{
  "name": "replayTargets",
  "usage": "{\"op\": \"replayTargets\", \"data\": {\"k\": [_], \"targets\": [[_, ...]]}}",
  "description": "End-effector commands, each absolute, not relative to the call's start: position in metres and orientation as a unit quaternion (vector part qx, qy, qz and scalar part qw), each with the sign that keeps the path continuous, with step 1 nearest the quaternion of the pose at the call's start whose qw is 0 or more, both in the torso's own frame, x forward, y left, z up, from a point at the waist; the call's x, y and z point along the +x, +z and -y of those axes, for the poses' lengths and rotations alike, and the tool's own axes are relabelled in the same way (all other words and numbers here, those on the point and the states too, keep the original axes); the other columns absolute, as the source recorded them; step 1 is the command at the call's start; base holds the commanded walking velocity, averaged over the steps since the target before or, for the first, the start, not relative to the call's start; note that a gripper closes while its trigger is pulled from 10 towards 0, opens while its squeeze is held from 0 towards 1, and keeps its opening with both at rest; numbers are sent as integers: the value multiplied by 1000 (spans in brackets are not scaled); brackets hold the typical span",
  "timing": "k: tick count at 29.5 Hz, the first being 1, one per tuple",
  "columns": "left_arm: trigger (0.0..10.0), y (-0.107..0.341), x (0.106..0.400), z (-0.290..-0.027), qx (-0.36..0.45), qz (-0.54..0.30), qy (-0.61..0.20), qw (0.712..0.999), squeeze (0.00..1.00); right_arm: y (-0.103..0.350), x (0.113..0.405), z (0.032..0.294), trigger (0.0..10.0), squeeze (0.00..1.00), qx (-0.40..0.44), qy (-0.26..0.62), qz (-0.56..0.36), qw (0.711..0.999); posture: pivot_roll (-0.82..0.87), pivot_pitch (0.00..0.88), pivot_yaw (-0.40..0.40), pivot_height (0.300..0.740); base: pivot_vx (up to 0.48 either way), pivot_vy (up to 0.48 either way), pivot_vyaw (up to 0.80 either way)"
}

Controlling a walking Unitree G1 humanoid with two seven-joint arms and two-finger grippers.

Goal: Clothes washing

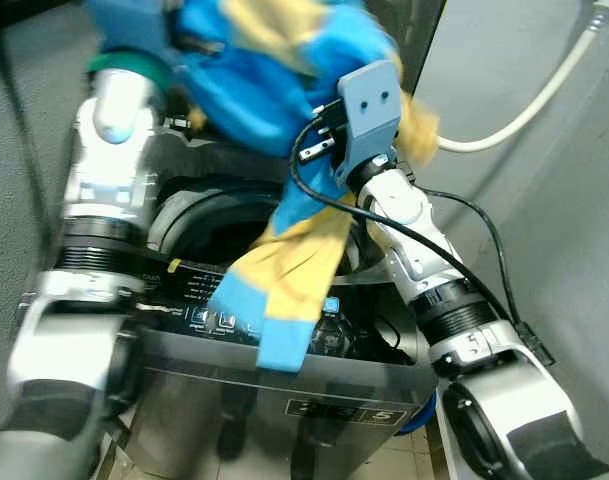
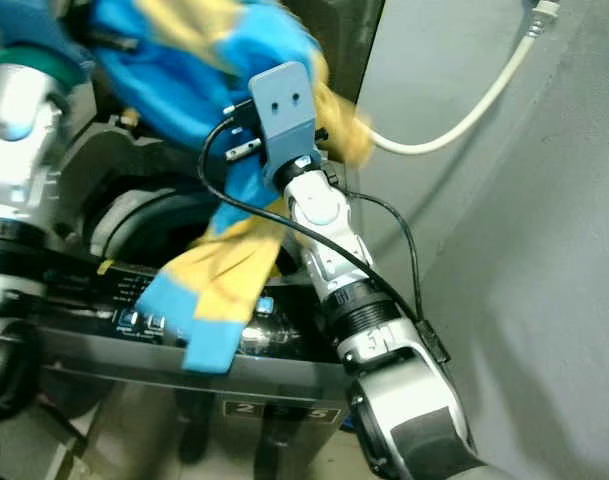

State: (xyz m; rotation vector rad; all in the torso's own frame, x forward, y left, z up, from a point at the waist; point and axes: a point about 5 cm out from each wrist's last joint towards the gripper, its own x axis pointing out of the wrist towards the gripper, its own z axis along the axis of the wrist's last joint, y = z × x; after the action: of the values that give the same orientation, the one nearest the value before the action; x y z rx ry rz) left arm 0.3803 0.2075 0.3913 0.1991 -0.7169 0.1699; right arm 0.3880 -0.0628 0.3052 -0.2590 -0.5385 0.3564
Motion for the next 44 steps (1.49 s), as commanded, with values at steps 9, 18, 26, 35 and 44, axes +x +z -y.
{"op": "replayTargets", "data": {"k": [9,18,26,35,44], "targets": [[10000,361,407,-212,58,192,11,980,0,273,370,62,10000,0,-192,310,255,895,68,48,-26,740,0,0,0],[10000,352,413,-185,35,136,-140,980,0,299,361,113,10000,0,-20,209,310,927,66,52,-3,740,0,0,0],[10000,320,411,-159,49,77,-246,965,0,300,348,139,10000,0,54,154,329,930,64,53,13,740,0,0,0],[10000,267,399,-152,53,-1,-322,945,400,281,312,132,10000,0,-69,264,285,919,58,53,8,740,0,0,0],[10000,266,384,-144,56,38,-358,931,1000,272,311,139,10000,0,-75,241,247,935,56,48,-5,740,0,0,0]]}}
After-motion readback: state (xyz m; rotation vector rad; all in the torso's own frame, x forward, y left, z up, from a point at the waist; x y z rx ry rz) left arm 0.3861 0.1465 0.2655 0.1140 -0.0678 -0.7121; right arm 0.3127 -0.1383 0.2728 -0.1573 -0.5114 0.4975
